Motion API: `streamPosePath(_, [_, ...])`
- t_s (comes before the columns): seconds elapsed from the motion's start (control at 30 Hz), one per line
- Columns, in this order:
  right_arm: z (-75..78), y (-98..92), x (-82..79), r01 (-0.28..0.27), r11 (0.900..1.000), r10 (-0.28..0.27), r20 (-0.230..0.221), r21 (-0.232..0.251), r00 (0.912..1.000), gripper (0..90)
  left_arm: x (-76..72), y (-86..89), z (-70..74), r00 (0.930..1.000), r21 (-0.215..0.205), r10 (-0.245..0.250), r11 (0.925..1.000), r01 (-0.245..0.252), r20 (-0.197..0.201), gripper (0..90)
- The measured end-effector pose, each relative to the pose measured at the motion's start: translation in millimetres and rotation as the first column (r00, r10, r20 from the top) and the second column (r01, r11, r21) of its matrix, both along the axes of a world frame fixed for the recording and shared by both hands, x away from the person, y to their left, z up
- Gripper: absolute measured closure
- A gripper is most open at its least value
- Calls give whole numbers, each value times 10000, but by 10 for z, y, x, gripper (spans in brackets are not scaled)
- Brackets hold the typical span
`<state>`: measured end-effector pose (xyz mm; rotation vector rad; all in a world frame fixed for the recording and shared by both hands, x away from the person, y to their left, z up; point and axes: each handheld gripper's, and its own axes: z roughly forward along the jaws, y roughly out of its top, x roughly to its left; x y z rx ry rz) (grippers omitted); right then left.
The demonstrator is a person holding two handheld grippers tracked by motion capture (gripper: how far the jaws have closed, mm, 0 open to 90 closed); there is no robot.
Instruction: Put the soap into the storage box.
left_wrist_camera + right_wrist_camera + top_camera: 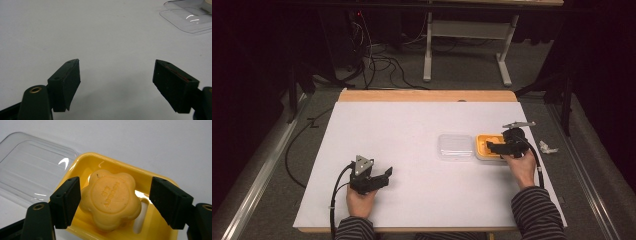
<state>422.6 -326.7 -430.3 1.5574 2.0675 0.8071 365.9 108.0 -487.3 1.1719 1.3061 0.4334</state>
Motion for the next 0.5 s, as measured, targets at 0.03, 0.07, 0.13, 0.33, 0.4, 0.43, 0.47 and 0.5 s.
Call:
streamPosePath(0.03, [-1, -7, -10, 37, 10000, -37, 68, 48, 10000, 258, 4, 3, -1, 10000, 10, -46, 10000, 46, -69, 230])
streamPosePath(0.07, [0, -18, -28, 18, 9999, -19, 132, 140, 9999, 258, 8, 10, -3, 9999, 29, -89, 10000, 89, -136, 230])
streamPosePath(0.13, [1, -33, -60, 86, 9997, -90, 171, 250, 9998, 258, 8, 13, -2, 9998, -5, -105, 9999, 105, -150, 229])
streamPosePath(0.33, [82, -80, -190, 594, 9968, -616, 414, 537, 9972, 267, 39, -2, -15, 9984, 71, -261, 9996, 265, -504, 237])
streamPosePath(0.4, [118, -110, -251, 721, 9938, -771, 582, 848, 9953, 269, 43, -13, -19, 9973, 130, -387, 9991, 396, -632, 233])
streamPosePath(0.43, [130, -125, -274, 752, 9928, -814, 641, 932, 9946, 269, 39, -23, -21, 9976, 167, -388, 9991, 399, -579, 233])
streamPosePath(0.47, [136, -140, -298, 763, 9923, -834, 707, 971, 9940, 269, 34, -26, -22, 9978, 272, -363, 9989, 379, -551, 233])
streamPosePath(0.5, [128, -173, -348, 802, 9908, -888, 763, 1089, 9931, 268, 32, -26, -23, 9982, 297, -355, 9989, 370, -493, 230])
